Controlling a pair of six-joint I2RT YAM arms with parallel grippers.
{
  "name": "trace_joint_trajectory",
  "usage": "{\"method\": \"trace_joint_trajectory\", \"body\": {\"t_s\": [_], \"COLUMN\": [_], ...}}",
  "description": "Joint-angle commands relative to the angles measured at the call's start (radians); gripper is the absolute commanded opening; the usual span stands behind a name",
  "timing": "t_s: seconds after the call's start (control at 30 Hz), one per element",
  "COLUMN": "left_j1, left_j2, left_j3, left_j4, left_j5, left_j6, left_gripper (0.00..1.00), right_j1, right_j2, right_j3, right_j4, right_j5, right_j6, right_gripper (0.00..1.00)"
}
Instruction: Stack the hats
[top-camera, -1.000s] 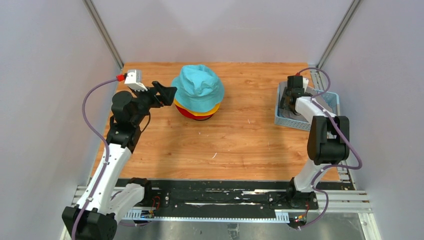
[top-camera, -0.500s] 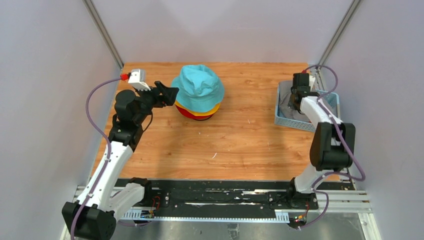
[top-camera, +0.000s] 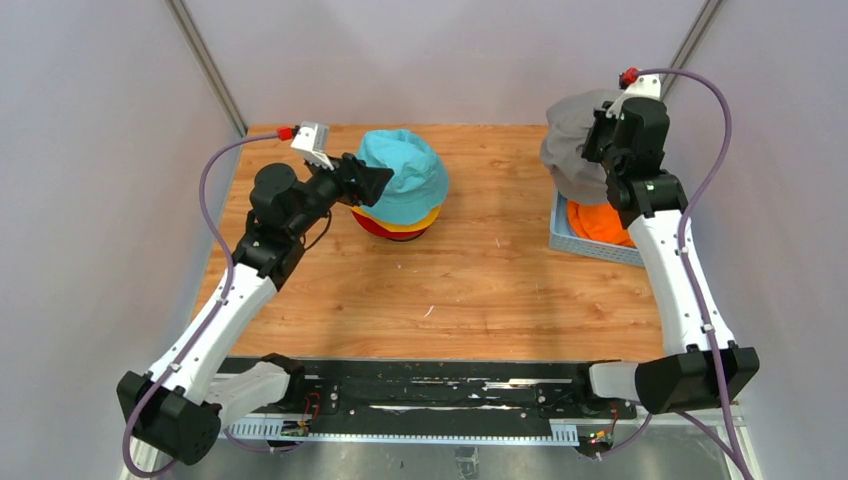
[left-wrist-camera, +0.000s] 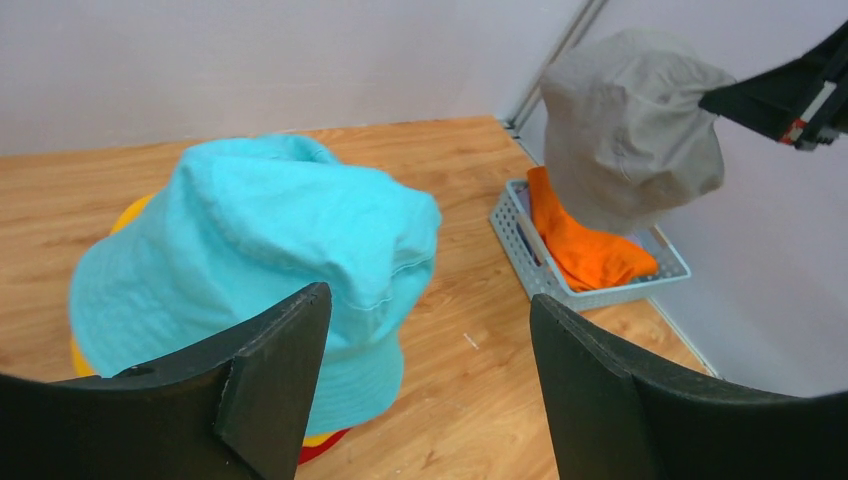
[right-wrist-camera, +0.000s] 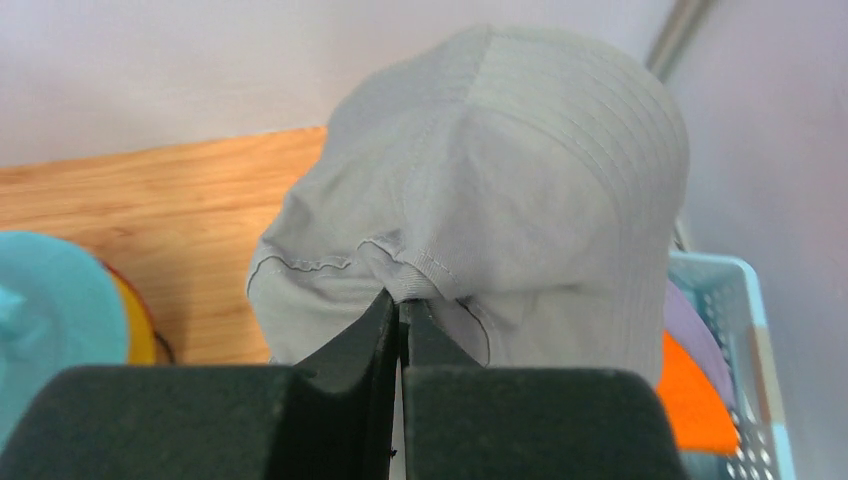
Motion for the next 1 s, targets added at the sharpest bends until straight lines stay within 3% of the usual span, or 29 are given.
{"method": "trace_joint_trajectory", "body": {"t_s": [0.0, 0.2, 0.6, 0.97], "left_j1": [-0.052, -0.076, -0.076, -0.076], "left_j2": [0.037, 0.056, -0.066, -0.283], "left_j3": [0.031, 0.031, -0.072, -0.111], "left_j4": [0.071, 0.093, 0.084, -0.078], "left_j5": [0.015, 0.005, -0.104, -0.429], "left_j6": [0.015, 0.015, 0.032, 0.078], "left_gripper": [0.78, 0.78, 0.79, 0.84], "right_j1": [0.029, 0.082, 0.199, 0.297], "right_j2": [0.016, 0.047, 0.168, 0.33], "right_j3": [0.087, 0.125, 0.318, 0.55], "right_j4": [0.017, 0.125, 0.289, 0.342], "right_j5": [-0.23, -0.484, -0.8, -0.93], "right_j6": [0.008, 0.049, 0.16, 0.272], "right_gripper": [0.01, 0.01, 0.01, 0.01]}}
